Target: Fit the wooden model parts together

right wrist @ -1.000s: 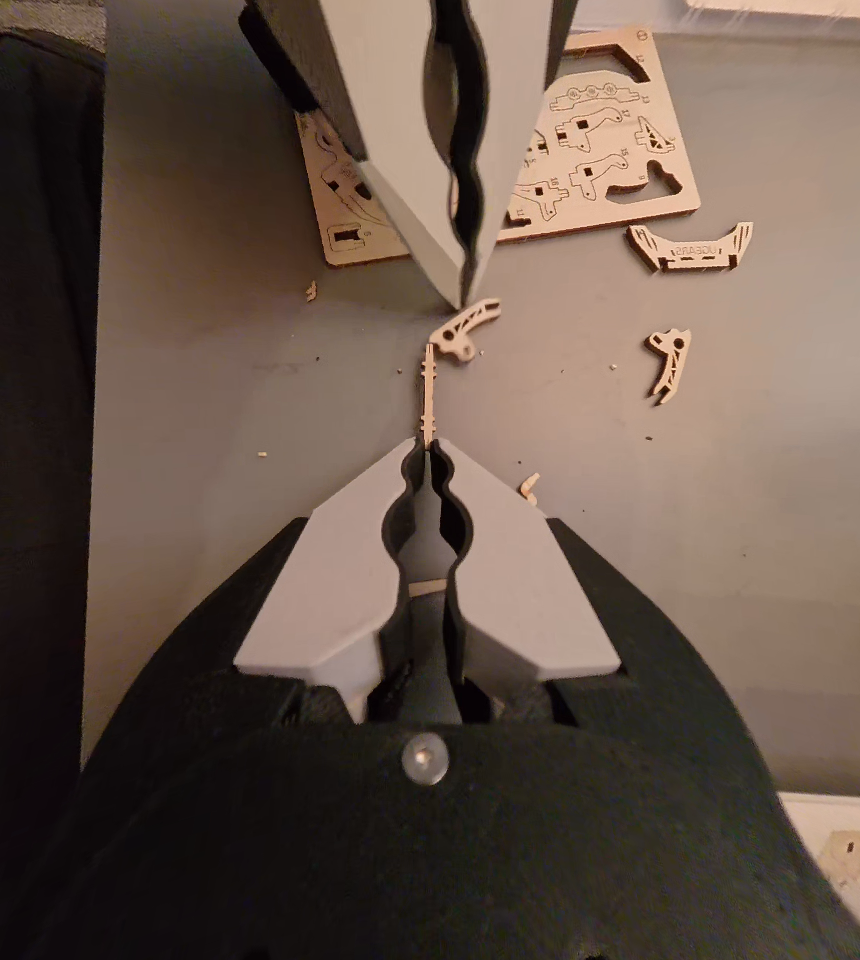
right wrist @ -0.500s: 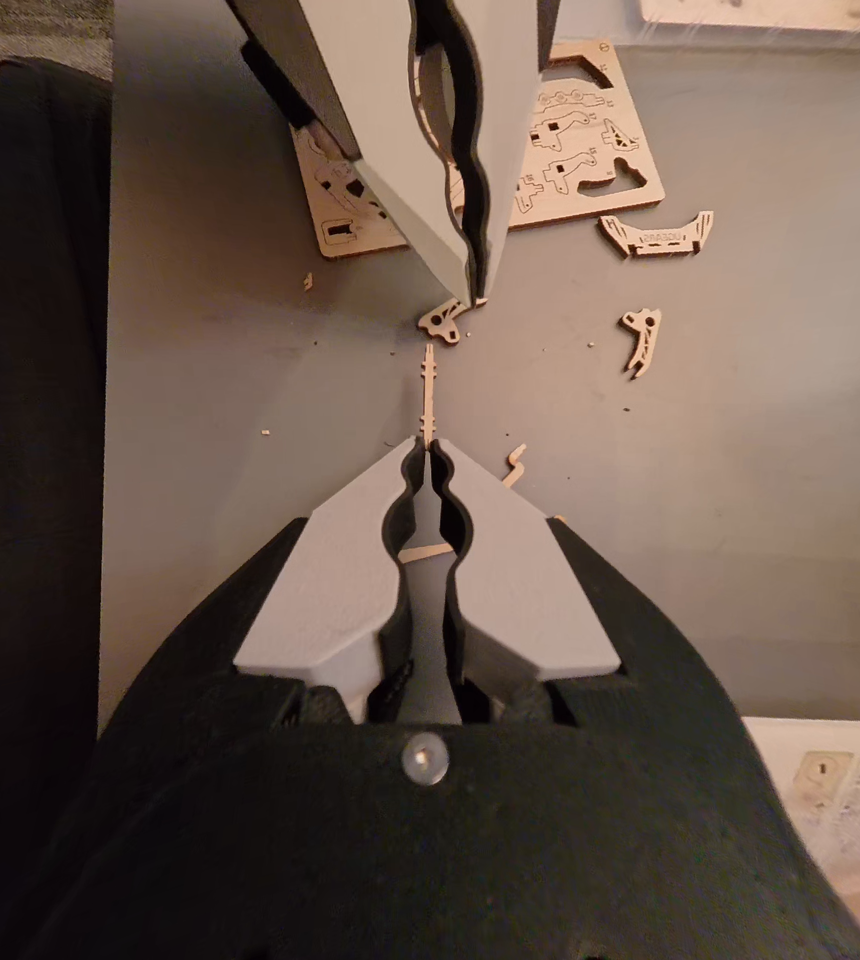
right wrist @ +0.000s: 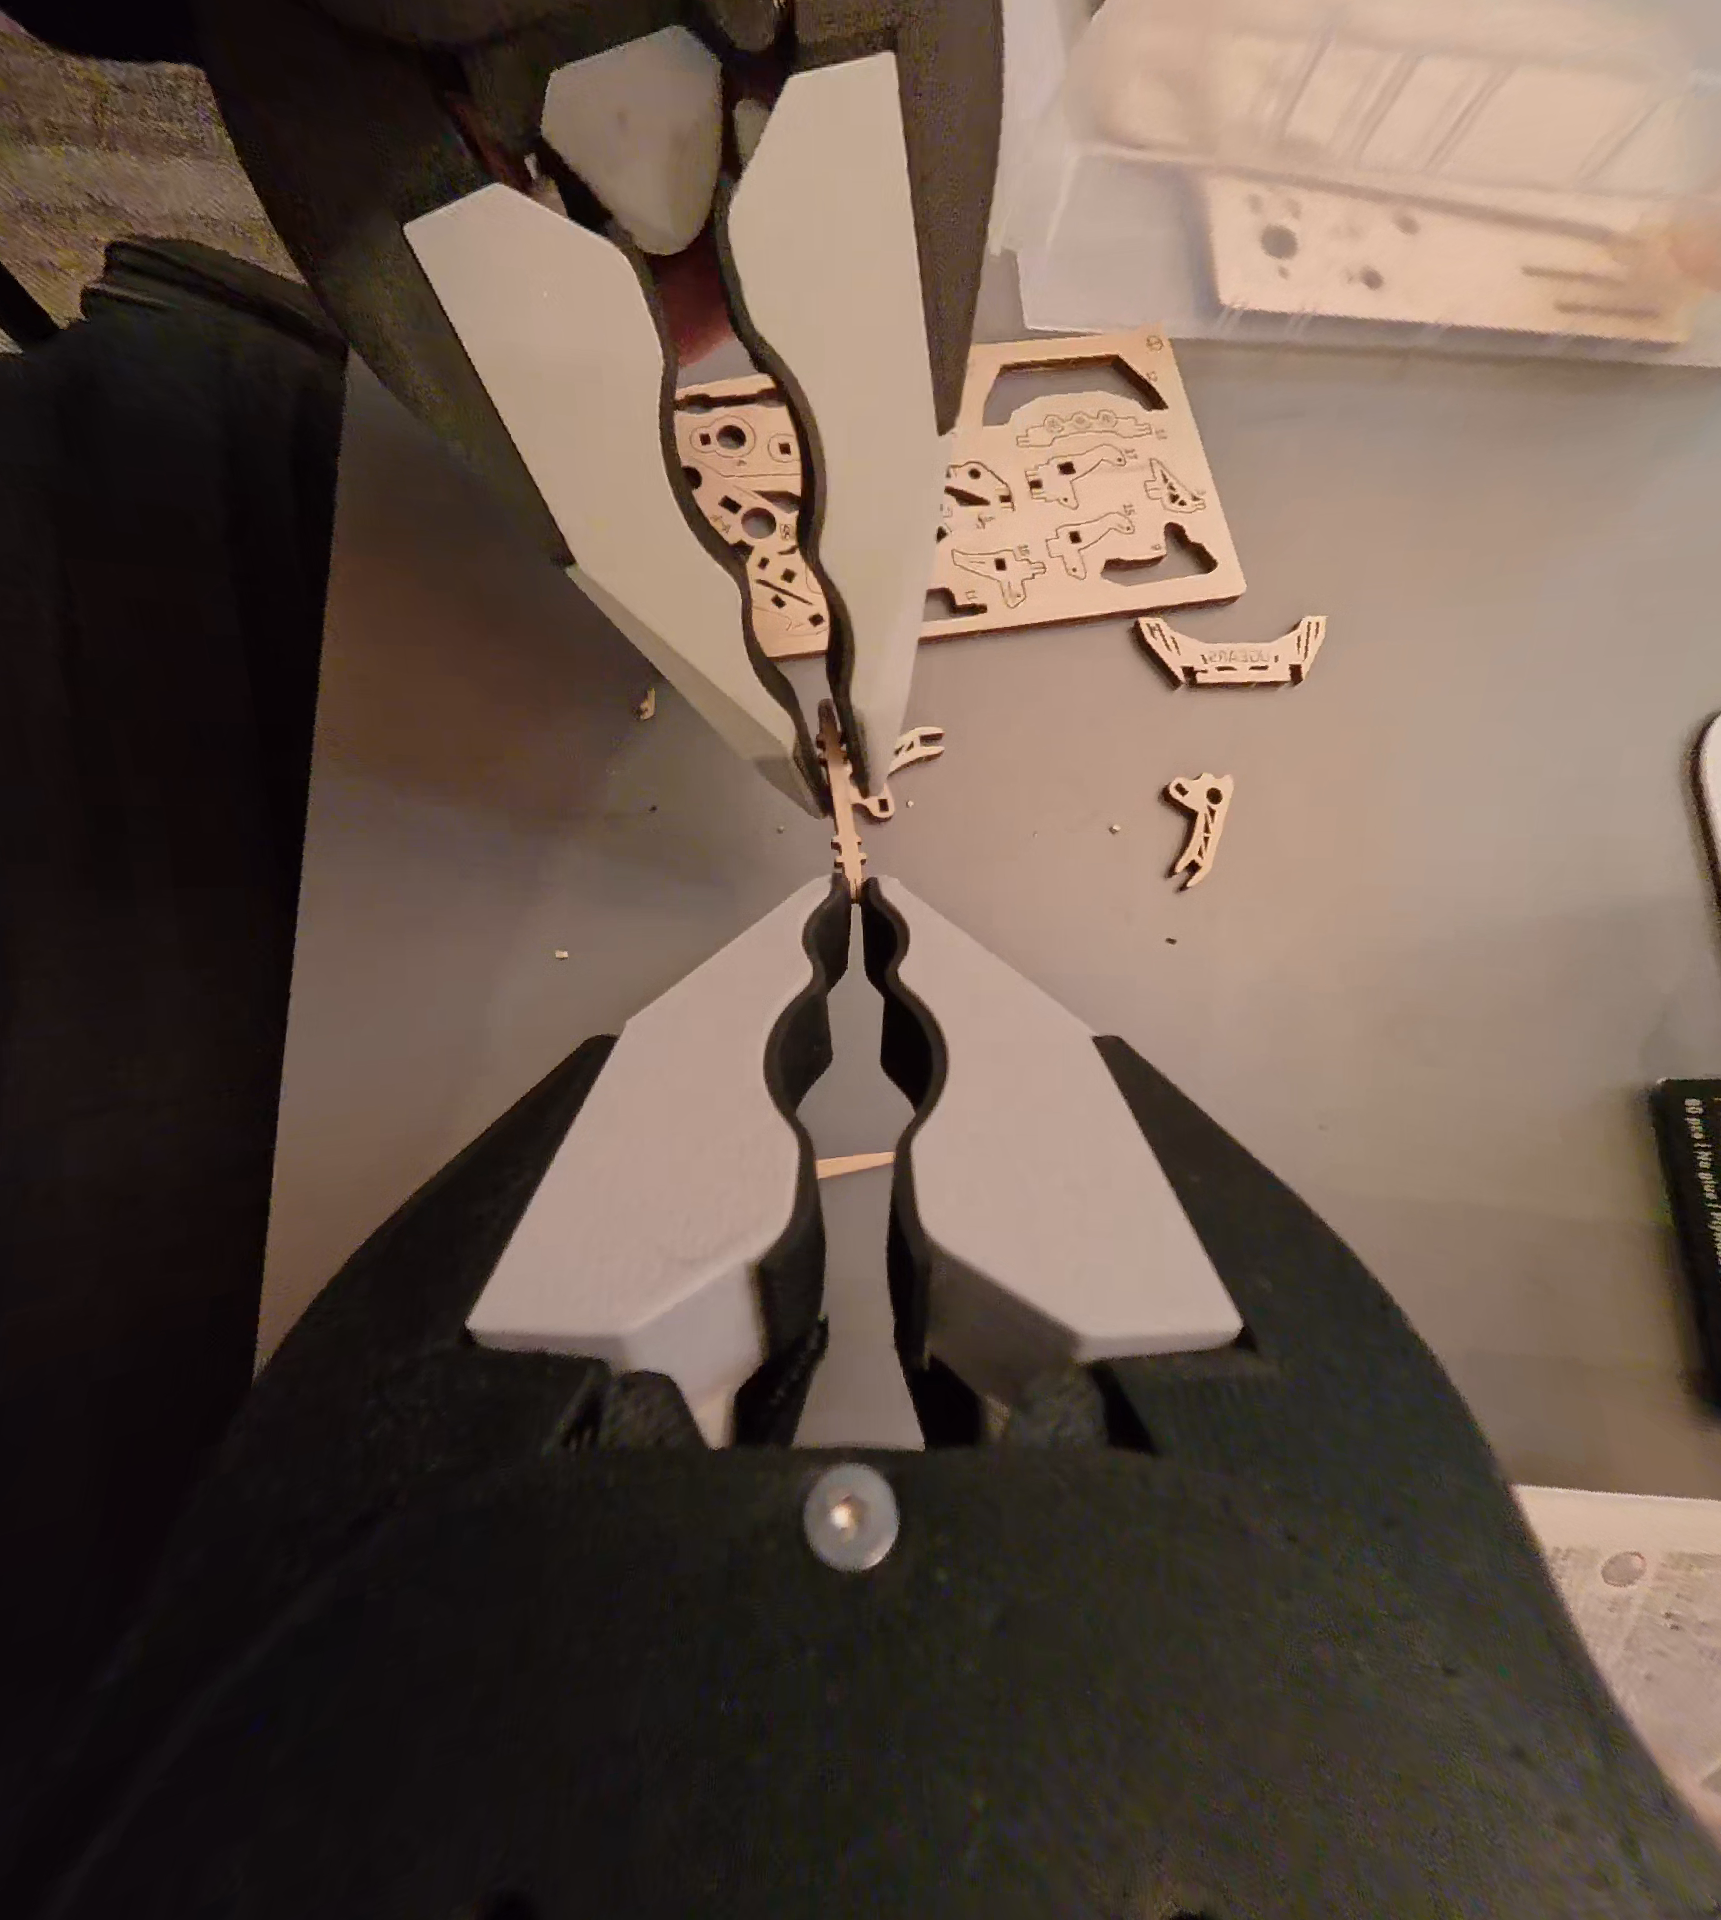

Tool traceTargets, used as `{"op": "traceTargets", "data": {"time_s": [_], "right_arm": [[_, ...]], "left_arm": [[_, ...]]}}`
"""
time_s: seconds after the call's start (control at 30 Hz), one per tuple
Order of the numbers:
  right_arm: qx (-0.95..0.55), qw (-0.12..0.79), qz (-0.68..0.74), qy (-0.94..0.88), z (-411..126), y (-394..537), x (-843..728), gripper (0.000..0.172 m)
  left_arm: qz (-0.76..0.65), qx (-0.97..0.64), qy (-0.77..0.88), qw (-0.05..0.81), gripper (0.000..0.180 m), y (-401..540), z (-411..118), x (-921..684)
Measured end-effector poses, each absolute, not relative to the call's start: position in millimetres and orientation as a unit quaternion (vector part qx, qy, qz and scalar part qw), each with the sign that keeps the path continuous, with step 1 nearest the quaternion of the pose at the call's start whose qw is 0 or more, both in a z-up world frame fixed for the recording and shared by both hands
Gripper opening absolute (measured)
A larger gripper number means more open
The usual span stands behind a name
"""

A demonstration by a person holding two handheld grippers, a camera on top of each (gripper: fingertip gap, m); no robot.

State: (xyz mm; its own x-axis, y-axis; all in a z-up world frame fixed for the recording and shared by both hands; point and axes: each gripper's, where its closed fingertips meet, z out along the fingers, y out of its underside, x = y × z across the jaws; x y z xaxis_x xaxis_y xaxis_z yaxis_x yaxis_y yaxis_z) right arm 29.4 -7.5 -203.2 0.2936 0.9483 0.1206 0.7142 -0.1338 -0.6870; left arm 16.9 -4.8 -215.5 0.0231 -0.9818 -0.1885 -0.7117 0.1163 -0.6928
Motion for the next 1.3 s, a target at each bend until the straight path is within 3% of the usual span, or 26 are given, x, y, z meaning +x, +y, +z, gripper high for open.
{"op": "traceTargets", "data": {"time_s": [0.13,0.23,0.67,0.8,0.97,1.07,1.3], "right_arm": [[-0.736,0.368,0.202,-0.530,-181,0,28,0.002],[-0.741,0.372,0.271,-0.488,-169,-1,25,0.029],[-0.677,0.398,0.545,-0.292,-123,-1,5,0.002],[-0.672,0.390,0.563,-0.282,-124,-4,-2,0.011],[-0.672,0.399,0.553,-0.290,-123,-2,-4,0.003],[-0.671,0.400,0.554,-0.289,-119,0,-3,0.003],[-0.658,0.389,0.589,-0.262,-114,4,5,0.003]], "left_arm": [[-0.248,-0.647,0.619,0.369,0.004,-1,-198,16],[-0.319,-0.656,0.563,0.388,0.003,0,-181,16],[-0.547,-0.603,0.409,0.411,0.004,-7,-135,14],[-0.553,-0.599,0.412,0.406,0.003,-11,-134,16],[-0.563,-0.605,0.401,0.395,0.004,-10,-135,16],[-0.538,-0.615,0.411,0.405,0.016,-4,-135,12],[-0.516,-0.611,0.426,0.423,0.001,-7,-133,17]]}}
